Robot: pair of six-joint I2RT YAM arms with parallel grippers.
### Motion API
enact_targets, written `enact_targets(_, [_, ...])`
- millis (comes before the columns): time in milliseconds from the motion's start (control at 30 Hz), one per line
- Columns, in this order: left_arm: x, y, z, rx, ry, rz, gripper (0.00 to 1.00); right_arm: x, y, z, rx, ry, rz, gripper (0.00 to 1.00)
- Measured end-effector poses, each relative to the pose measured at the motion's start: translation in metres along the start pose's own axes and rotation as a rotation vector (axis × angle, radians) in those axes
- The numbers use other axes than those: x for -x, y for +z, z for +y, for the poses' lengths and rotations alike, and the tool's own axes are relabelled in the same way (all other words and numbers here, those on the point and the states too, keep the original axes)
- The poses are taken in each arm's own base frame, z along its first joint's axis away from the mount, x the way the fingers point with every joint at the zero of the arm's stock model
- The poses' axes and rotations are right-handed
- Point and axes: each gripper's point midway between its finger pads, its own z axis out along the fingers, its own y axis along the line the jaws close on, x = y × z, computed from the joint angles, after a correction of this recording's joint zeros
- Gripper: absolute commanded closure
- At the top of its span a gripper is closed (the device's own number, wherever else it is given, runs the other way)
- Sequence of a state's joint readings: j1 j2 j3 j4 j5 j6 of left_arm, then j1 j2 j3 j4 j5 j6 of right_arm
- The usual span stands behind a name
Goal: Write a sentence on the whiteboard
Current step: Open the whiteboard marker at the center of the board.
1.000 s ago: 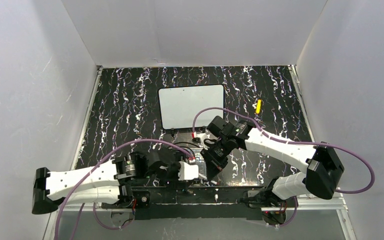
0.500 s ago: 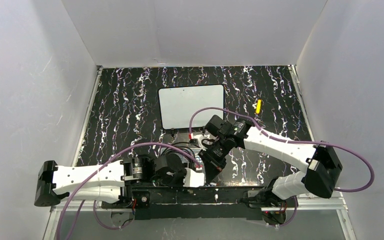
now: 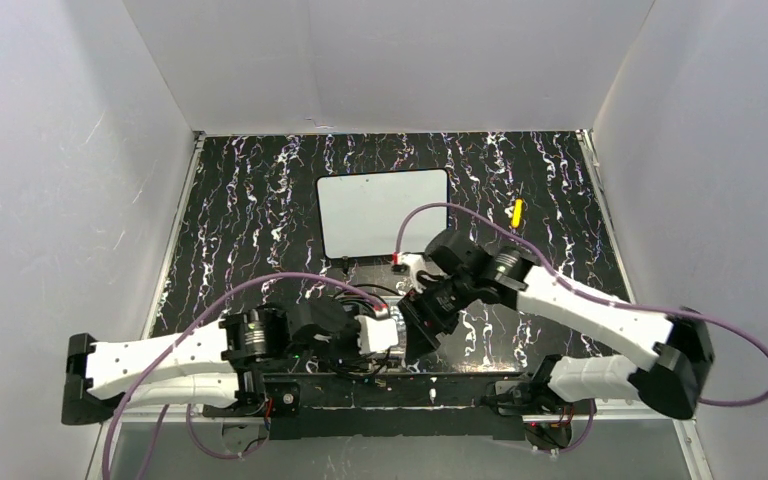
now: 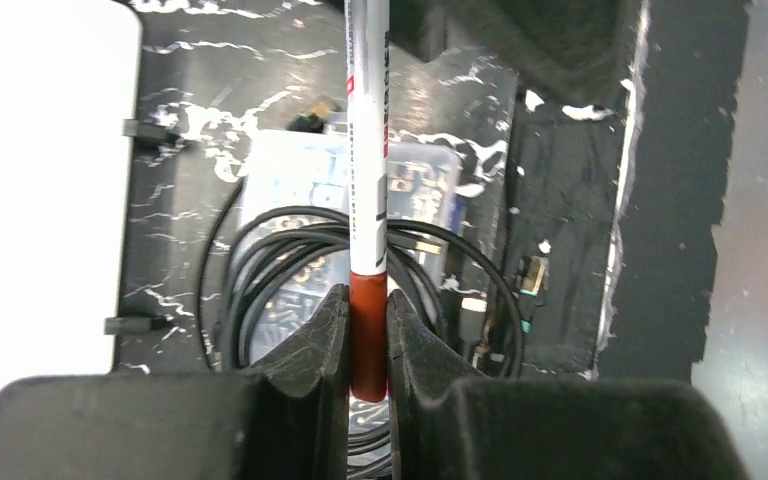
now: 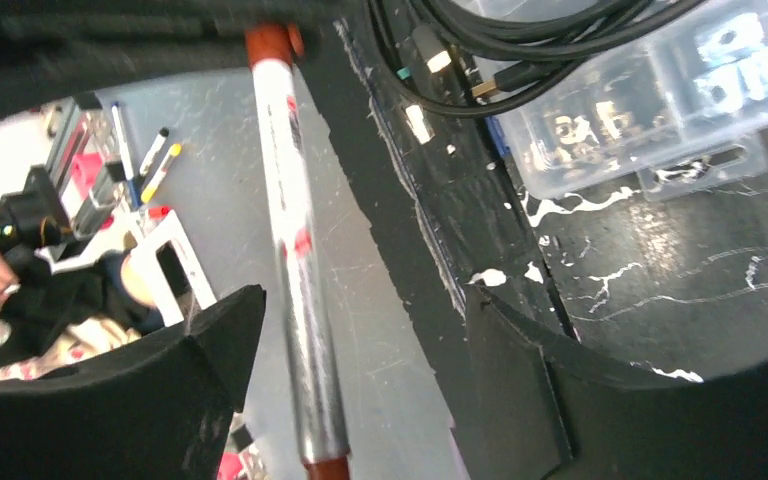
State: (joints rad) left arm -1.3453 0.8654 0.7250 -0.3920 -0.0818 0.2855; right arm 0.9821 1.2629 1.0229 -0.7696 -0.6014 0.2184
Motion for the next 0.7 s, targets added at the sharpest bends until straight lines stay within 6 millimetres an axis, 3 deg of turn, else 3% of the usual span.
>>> enact_targets(167, [0.004, -0.013, 0.027, 0.078, -0.074, -0.056, 1.0, 0.016, -0.022, 0.003, -0.062, 0.011, -0.242, 0.01])
enact_targets(367, [0.002, -0.009, 0.03, 0.022, -0.147, -0.058, 1.0, 0.05, -0.046, 0.013, -0.056, 0.01, -0.526, 0.01])
enact_targets(533, [0.004, -0.006, 0.019, -0.053, -0.151, -0.052, 1.0, 0.067, -0.048, 0.015, -0.039, 0.019, -0.597, 0.16])
enact_targets(700, [0.004, -0.006, 0.016, -0.072, -0.153, -0.051, 1.0, 0.075, -0.036, 0.014, 0.0, 0.033, -0.586, 0.3])
